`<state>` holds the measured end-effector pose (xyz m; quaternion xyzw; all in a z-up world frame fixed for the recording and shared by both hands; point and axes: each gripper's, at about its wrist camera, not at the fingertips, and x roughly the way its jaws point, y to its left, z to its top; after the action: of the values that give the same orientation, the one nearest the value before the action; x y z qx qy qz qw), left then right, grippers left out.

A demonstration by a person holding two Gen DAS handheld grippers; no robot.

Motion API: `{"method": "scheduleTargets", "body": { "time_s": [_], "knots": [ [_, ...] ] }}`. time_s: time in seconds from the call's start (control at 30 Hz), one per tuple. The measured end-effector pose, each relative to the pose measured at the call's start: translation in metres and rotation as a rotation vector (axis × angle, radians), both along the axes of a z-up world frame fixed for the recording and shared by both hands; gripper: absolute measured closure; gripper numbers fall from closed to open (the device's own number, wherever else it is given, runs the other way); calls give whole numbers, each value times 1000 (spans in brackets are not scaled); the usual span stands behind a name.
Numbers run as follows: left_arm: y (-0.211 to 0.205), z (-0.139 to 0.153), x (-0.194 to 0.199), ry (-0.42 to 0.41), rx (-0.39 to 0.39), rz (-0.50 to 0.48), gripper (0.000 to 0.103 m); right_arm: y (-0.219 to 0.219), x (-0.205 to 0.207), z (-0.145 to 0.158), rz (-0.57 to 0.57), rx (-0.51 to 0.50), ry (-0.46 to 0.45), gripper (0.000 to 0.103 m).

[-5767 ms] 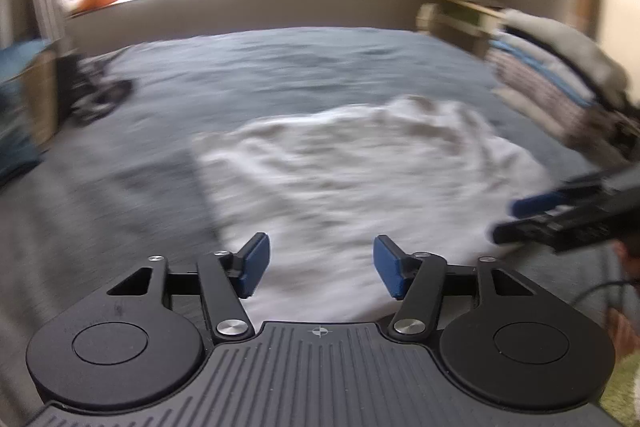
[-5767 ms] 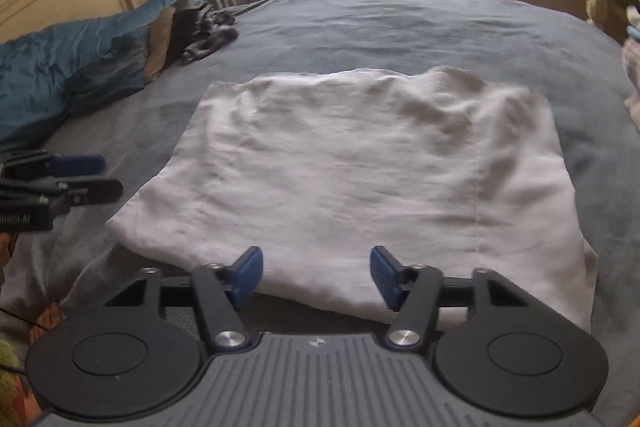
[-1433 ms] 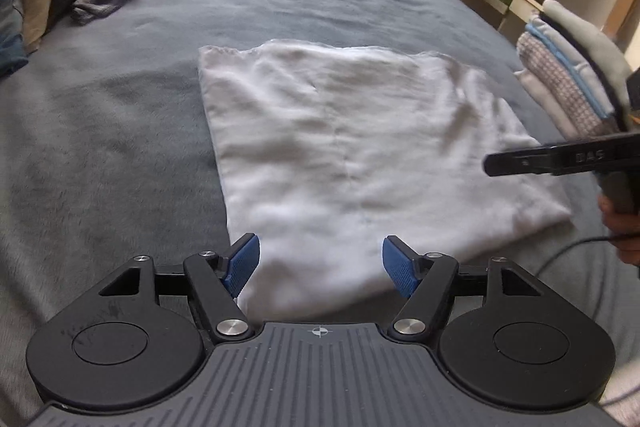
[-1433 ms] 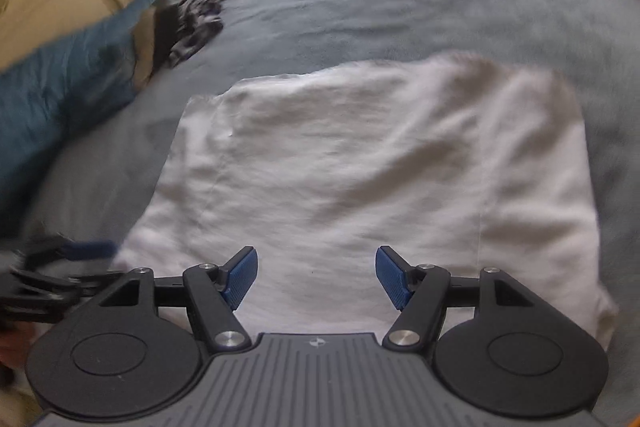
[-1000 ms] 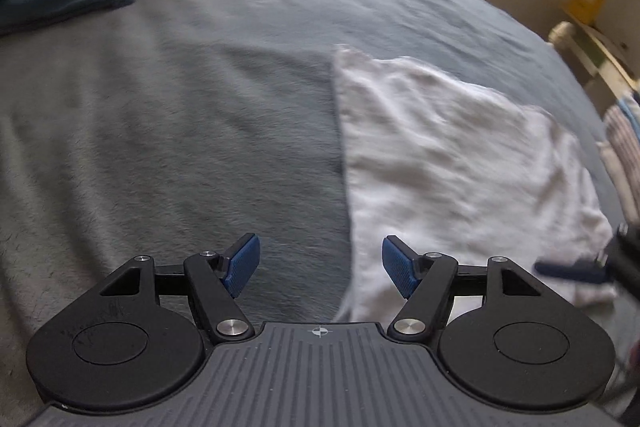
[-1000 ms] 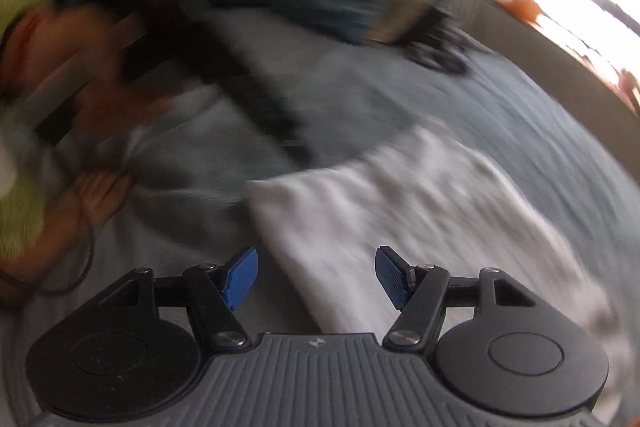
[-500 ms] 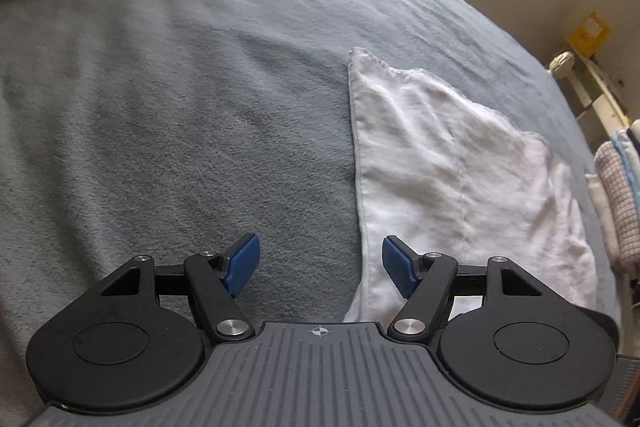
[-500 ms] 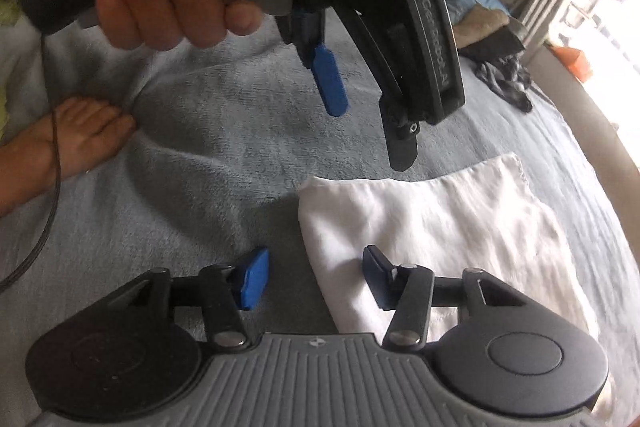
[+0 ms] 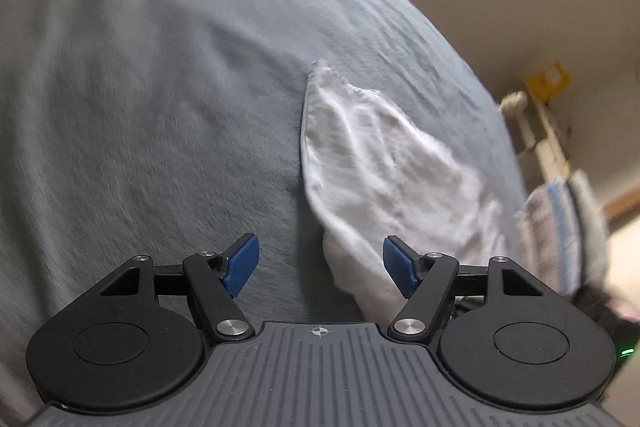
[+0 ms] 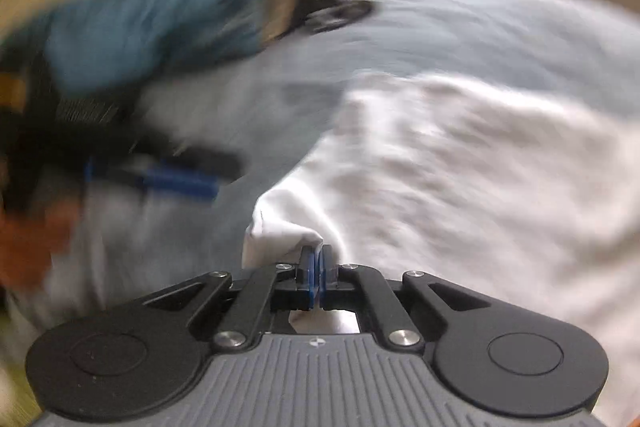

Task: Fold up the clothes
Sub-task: 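Close both grippers on the end of the white shirt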

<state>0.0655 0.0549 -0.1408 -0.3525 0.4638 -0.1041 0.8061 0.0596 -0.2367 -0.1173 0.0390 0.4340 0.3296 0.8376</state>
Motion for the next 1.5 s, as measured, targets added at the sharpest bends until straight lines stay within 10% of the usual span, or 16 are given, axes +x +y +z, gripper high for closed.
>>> {"method": "scheduleTargets", "body": {
  "time_s": [0.23,0.9,1.27,1.5],
  "knots": [
    [-3,-21,28,110,-222,-3,25,-39,11,-6,-136,191,137,102],
    [-29,-47,123,114,-219,-90,31,-23,-2,6,-54,192,81,103],
    [-48,-35,130,46,-67,-106,93,-27,-2,3,-63,180,90,103],
    [-79,0,132,-27,17,-159,98,-45,-7,6,-115,202,68,103]
  ]
}}
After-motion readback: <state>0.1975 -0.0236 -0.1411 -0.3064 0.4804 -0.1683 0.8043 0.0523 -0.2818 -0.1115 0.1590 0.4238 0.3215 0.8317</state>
